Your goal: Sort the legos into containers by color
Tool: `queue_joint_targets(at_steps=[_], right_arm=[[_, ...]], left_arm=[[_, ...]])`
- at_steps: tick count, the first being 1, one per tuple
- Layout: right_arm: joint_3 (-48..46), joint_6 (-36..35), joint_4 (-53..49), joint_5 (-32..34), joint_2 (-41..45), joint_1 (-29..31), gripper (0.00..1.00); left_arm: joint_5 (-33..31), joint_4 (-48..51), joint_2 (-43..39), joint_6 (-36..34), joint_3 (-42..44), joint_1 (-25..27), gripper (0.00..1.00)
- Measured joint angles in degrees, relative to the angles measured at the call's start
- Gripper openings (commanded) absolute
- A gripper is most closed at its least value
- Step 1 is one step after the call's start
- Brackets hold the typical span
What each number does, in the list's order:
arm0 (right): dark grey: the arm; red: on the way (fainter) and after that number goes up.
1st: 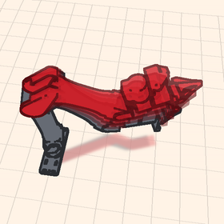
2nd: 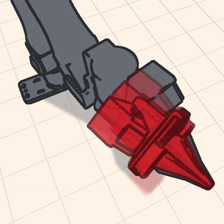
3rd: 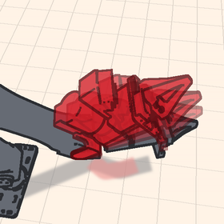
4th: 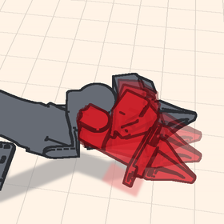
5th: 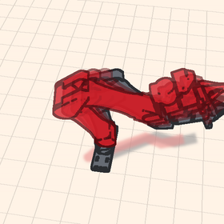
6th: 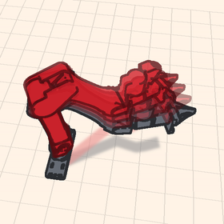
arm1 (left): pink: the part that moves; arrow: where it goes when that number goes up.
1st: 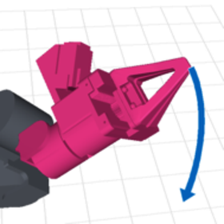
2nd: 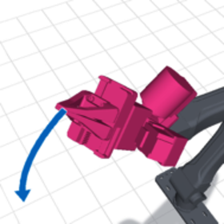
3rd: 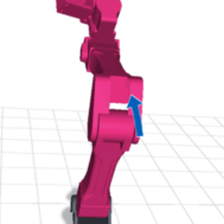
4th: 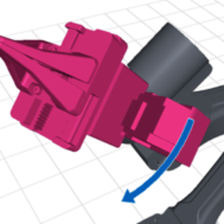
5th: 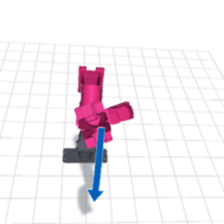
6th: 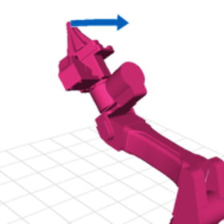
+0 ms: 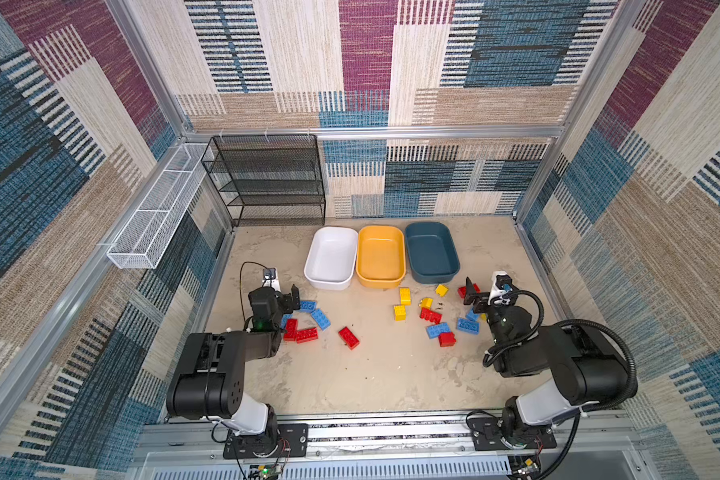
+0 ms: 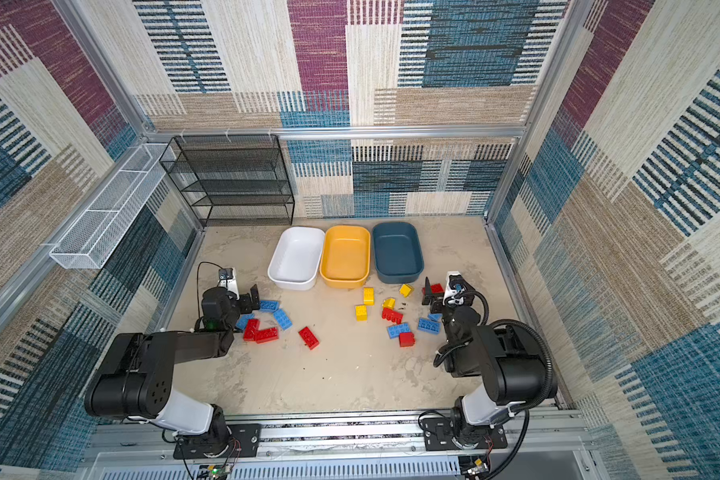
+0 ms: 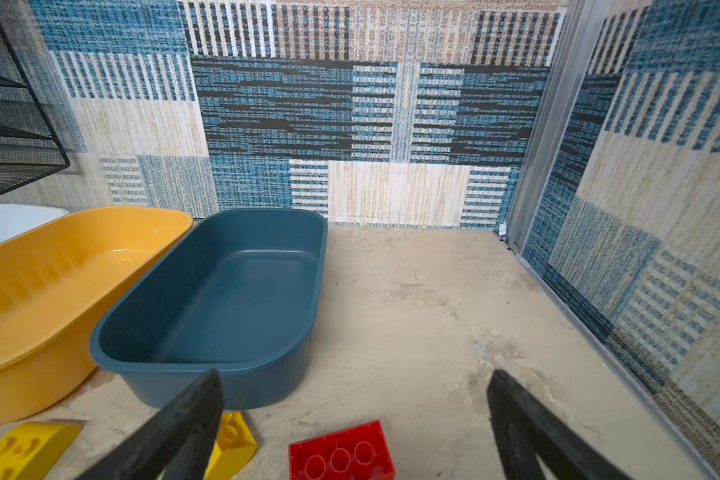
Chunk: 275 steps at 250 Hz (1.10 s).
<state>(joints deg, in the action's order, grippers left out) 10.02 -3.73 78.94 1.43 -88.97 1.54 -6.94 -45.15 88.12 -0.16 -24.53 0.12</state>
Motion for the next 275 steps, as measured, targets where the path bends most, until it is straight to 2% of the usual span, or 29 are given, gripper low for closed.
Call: queue_joint_targets(at_steps=[245,275], right_arm=[[-0.15,0.02,-0.33,-0.94,0.09,-0.15,1.0],[-2.08,0.02,-1.01,0.02,3.37,0.5,1.0]], left_arm=[[1.14,0.02,0.07,0.02,0.0,-0.13,0.99],[1.25,0.37,-0.44,0.02,-0.07,-0.26,1.0]])
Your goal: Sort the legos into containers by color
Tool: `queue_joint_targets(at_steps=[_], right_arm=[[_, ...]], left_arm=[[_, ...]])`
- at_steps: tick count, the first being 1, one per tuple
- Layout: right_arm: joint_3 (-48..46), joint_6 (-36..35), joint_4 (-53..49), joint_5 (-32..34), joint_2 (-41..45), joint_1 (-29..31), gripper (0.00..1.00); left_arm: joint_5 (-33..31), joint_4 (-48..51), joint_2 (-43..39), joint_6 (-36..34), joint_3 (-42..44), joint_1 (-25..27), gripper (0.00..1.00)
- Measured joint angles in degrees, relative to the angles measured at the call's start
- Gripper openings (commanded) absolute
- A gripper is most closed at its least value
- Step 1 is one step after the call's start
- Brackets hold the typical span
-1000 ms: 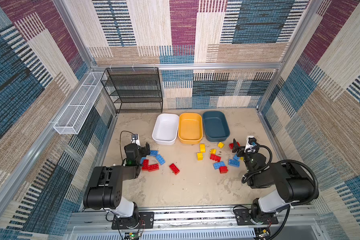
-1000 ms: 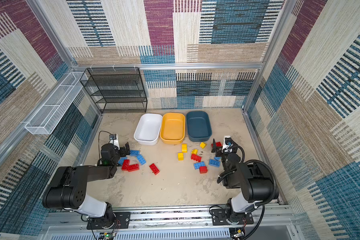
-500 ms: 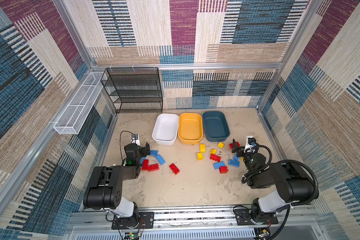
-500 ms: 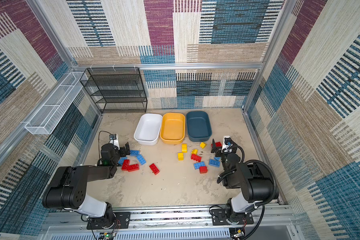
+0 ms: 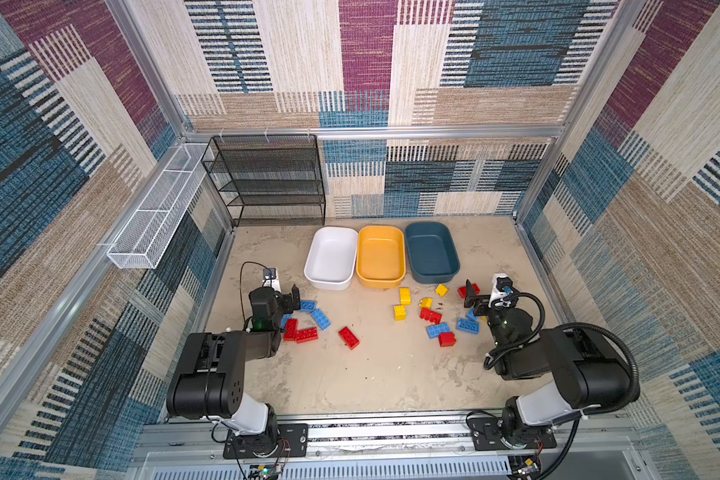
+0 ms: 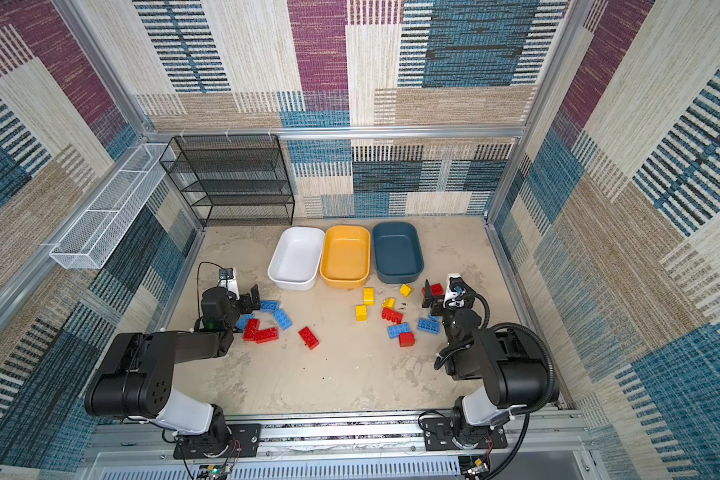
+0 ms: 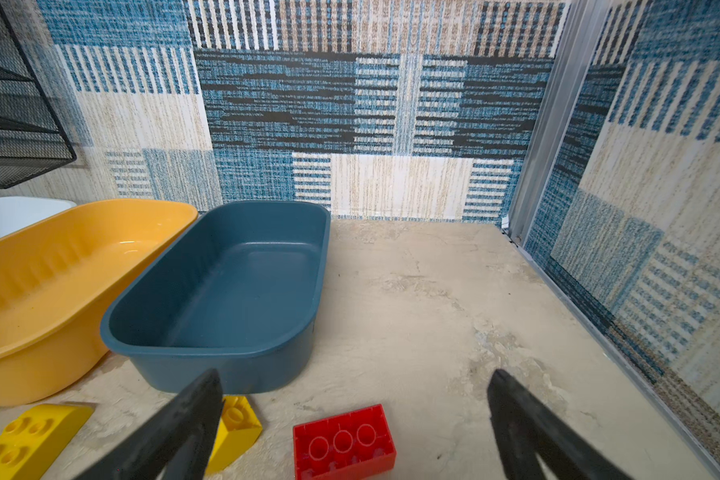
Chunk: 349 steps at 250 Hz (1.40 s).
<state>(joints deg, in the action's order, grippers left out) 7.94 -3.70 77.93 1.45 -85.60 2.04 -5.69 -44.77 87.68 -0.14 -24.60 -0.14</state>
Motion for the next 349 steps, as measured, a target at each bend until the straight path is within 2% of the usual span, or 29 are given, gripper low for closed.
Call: queue_joint_targets(at_steps=[15,51,83,143,202,241,276,349], right_arm=[[1.01,0.42,-5.11,1.46,5.79,1.05,1.0],[12.0,5.99,-23.15,3.87,17.05,2.08,1.0],[20.04,9.16,-40.65,6.43,22.05,6.67,1.0],[31.8,14.51,-63.06,8.31,25.9,17.73,1.0],[38.8,19.63,-80.98,10.93,19.19,32.17,0.97],[40.06,24.94,-89.07,13.35,13.11,39.39,0.94],[40.76,29.7,-92.52,14.19,6.82,42.25,0.87],[43.34,35.19,-95.03,14.12,-3.72,42.99,0.75]], left_arm=[[-0.04,3.72,-1.86,0.0,-1.46,0.02,0.99],[-0.63,13.81,-7.76,0.09,-9.4,0.33,0.99],[-3.39,24.61,-15.72,2.21,-13.62,2.95,0.99],[-7.85,46.77,-28.79,9.75,-23.93,6.82,0.99],[-7.39,64.83,-40.63,18.27,-23.54,7.32,1.0],[-5.07,72.83,-43.32,20.98,-22.53,7.3,1.0],[-3.93,76.87,-43.58,21.16,-22.43,10.01,0.99],[-3.26,79.78,-43.47,20.94,-22.51,16.94,0.99]])
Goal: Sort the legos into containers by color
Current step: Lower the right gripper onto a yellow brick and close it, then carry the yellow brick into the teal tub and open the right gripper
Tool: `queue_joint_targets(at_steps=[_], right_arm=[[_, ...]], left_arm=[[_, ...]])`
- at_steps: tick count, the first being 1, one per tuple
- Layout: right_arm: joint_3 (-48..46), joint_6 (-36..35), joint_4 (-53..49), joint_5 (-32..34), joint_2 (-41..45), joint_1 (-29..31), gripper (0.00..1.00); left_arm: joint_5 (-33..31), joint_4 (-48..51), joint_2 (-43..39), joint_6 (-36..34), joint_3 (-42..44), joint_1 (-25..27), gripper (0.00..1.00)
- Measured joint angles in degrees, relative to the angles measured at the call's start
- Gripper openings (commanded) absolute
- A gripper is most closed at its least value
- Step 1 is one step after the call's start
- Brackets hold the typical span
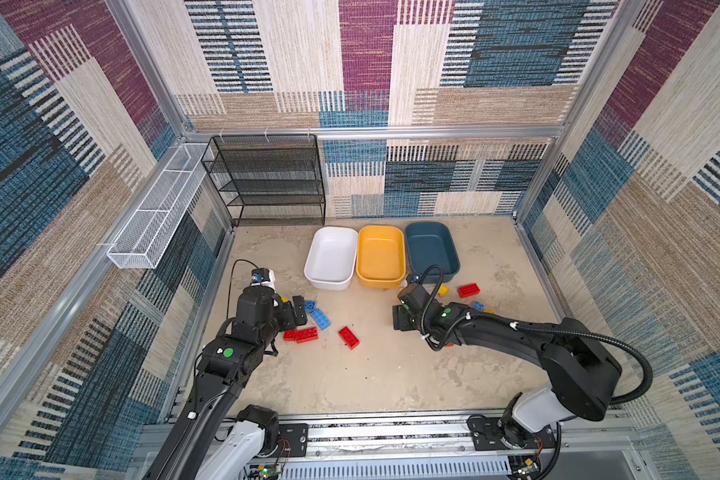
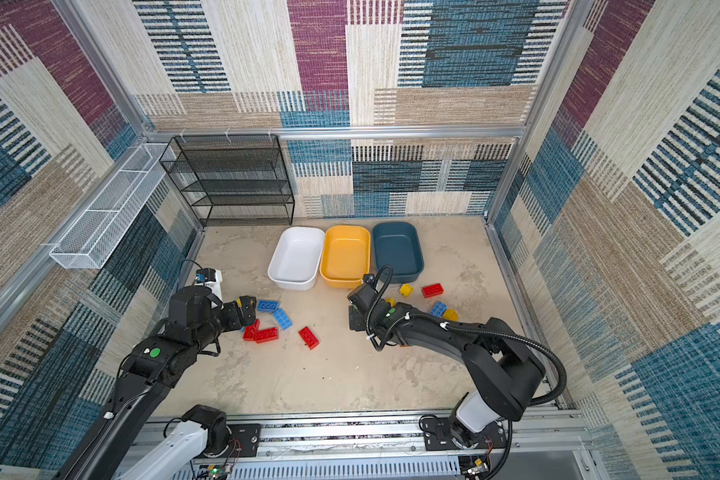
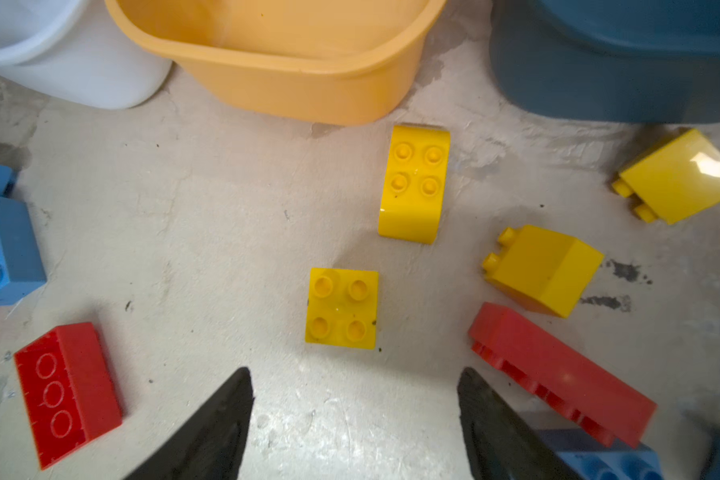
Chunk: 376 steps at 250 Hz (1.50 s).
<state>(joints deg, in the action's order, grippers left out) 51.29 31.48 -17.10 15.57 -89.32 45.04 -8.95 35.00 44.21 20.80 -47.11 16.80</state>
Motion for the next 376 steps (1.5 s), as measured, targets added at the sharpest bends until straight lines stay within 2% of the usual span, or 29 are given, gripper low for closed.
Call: queue_joint_targets(at_steps=[58,93,125,178,236,306,376], right_arm=[[4.57,0.57,-0.55,-0.04,-6.67,0.0,0.67],[6.56,0.31,-0.96,0.09,-9.22,0.0,0.54],[8.39,-0.35,-1.38,0.2,-11.58,0.0,0.53],[10.25,-1.22,-2.27,0.94,-13.51,0.0,0.34],[10.27,-1.66,-2.8,1.03,-12.83,0.0,0.34],[13.27,-3.21,-4.98,0.37,-7.37,-0.48,0.33],[16.52,-6.21,-5.46,-4.09,-0.48,-7.48,0.33]], left_arm=[[-1.22,0.44,-0.48,-0.13,-0.02,2.73,0.98],[-1.42,0.57,-0.92,-0.22,-0.02,3.8,0.98],[-1.44,0.66,-0.79,-0.22,-0.02,4.31,0.98],[-1.46,0.85,-0.66,-0.22,-0.02,4.48,0.98],[-1.44,0.87,-0.07,-0.22,-0.02,4.59,0.97],[-1.42,0.87,1.05,-0.22,-0.02,4.59,0.97],[-1.42,0.87,2.71,-0.22,-0.04,4.57,0.97]])
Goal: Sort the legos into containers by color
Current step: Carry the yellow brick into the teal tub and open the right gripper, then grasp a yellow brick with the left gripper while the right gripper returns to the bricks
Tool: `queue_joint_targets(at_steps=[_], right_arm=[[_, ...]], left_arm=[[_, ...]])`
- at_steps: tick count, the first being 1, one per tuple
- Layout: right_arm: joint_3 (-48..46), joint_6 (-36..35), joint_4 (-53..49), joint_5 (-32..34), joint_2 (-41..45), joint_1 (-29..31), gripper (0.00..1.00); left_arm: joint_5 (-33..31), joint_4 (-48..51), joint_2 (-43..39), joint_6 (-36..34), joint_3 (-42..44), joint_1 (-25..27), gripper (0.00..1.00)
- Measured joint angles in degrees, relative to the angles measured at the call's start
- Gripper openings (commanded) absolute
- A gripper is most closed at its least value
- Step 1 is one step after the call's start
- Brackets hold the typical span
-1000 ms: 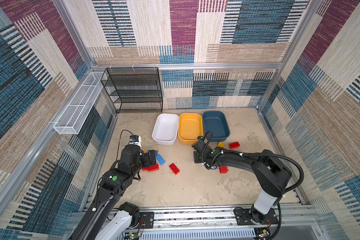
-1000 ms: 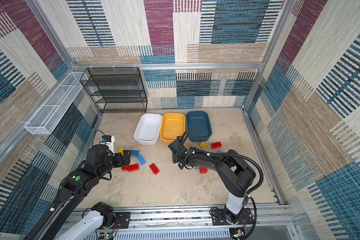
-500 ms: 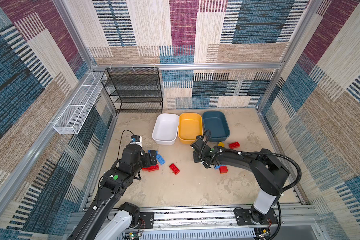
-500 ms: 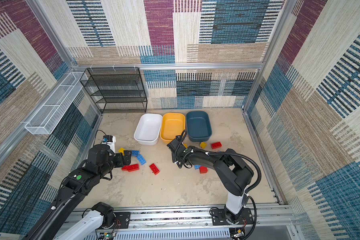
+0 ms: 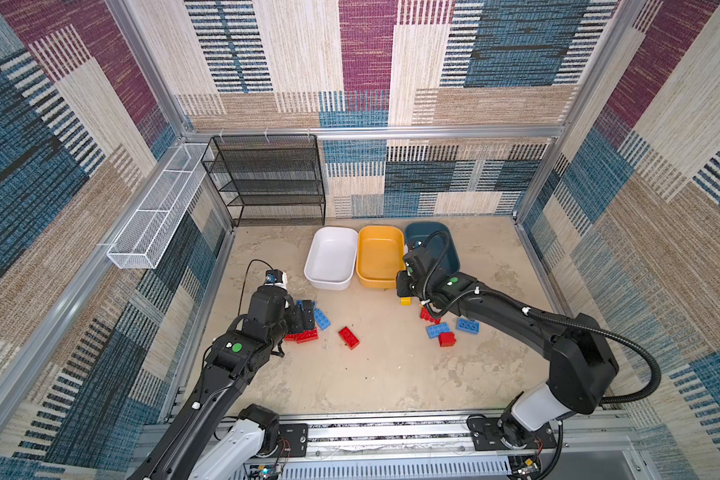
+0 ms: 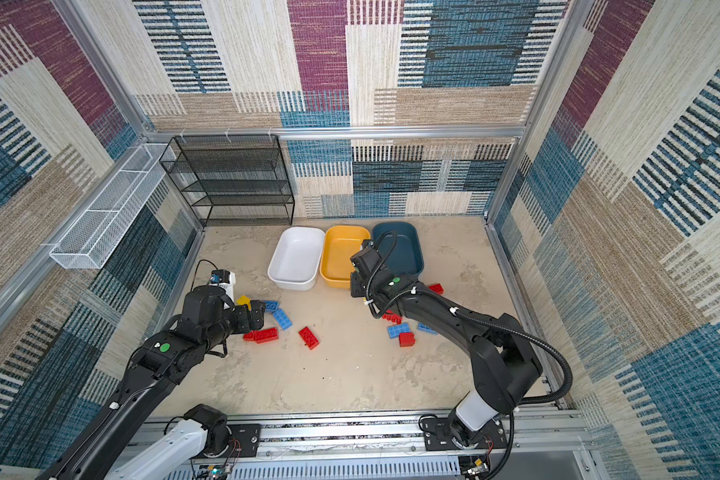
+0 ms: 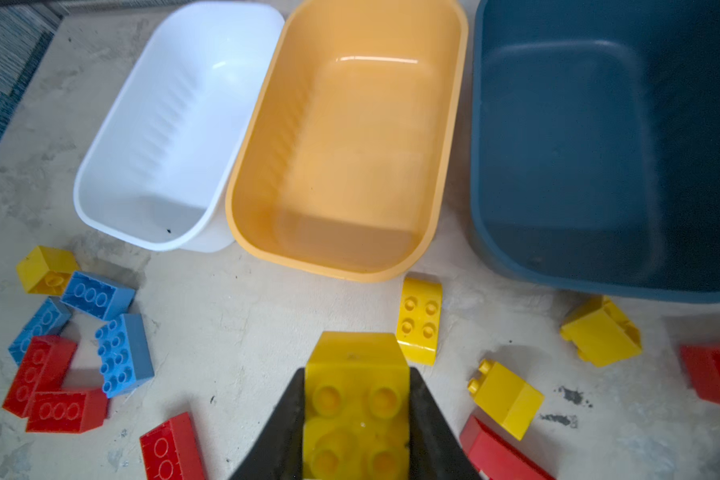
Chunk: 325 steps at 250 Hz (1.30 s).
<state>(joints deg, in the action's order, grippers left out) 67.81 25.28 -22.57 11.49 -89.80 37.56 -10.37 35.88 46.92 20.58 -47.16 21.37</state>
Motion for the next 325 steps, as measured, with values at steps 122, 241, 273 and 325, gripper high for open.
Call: queue_joint_targets(at_steps=[122,241,273,325], right_arm=[[8.07,-7.32,1.92,-7.02,-7.43,-16.65,0.34],[10.27,-7.98,3.61,-9.03,-14.4,-19.06,0.55],[10.27,-8.26,3.65,-9.38,-14.16,-19.54,0.57],[6.29,-9.09,5.86,-9.64,-7.5,-19.69,0.62]], left_arm=[[-0.04,0.0,1.79,-0.02,-0.39,-0.74,0.99],[-1.09,0.61,2.95,0.04,-1.07,-1.84,0.95],[-1.86,1.09,3.61,0.26,-1.18,-2.64,0.95],[-4.81,2.62,6.43,0.87,-2.97,-3.48,0.91]])
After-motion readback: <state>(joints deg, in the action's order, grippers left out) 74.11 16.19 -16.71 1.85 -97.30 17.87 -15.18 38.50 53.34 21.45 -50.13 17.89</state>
